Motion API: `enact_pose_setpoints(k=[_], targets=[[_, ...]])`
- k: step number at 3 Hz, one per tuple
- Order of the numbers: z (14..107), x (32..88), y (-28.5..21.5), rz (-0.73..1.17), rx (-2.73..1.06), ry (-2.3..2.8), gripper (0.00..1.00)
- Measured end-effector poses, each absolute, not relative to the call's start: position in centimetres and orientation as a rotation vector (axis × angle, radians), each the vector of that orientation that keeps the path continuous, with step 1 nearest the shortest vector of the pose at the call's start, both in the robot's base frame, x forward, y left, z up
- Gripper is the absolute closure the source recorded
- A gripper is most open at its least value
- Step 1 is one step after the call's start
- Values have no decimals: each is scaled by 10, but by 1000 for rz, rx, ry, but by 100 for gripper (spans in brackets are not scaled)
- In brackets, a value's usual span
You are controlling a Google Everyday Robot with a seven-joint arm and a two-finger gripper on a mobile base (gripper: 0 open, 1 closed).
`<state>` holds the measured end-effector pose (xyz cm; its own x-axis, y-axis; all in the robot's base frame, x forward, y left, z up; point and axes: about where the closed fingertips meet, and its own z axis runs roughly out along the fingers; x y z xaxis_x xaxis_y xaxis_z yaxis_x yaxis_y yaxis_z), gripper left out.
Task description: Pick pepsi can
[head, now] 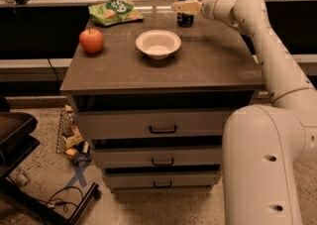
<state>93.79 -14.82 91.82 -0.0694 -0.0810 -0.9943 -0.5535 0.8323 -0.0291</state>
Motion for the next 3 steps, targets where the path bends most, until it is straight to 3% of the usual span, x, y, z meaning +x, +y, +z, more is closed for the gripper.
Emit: enact_pose_setpoints(k=[3], targets=[[903,940,-123,516,-498,1663,0]])
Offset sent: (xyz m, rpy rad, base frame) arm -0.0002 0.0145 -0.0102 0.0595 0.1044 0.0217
